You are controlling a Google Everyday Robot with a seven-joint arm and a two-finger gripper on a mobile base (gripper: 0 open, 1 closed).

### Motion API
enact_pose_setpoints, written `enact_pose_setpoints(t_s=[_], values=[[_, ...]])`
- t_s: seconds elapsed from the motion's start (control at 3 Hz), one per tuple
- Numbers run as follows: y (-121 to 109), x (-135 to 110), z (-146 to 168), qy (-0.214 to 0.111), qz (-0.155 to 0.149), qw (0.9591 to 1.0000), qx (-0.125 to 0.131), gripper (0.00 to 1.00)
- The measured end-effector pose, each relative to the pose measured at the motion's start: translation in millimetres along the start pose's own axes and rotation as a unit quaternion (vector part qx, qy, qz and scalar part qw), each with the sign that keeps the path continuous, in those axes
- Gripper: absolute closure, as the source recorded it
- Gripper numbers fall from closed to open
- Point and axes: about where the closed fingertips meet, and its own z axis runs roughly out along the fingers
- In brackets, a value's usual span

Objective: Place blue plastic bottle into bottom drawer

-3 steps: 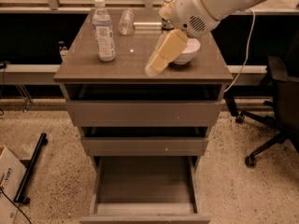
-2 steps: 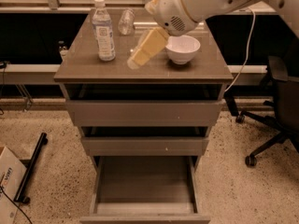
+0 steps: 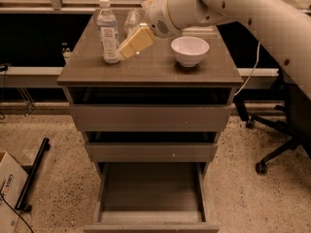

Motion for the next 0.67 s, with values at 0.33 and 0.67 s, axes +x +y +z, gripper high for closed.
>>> enact_pose_setpoints(t_s=[0.33,0.67], values=[[-20,2,31,-0.022,0.02,0.9995,0.005,0.0],[-35,3,60,-0.041,0.039,0.9984,-0.001,0.0]])
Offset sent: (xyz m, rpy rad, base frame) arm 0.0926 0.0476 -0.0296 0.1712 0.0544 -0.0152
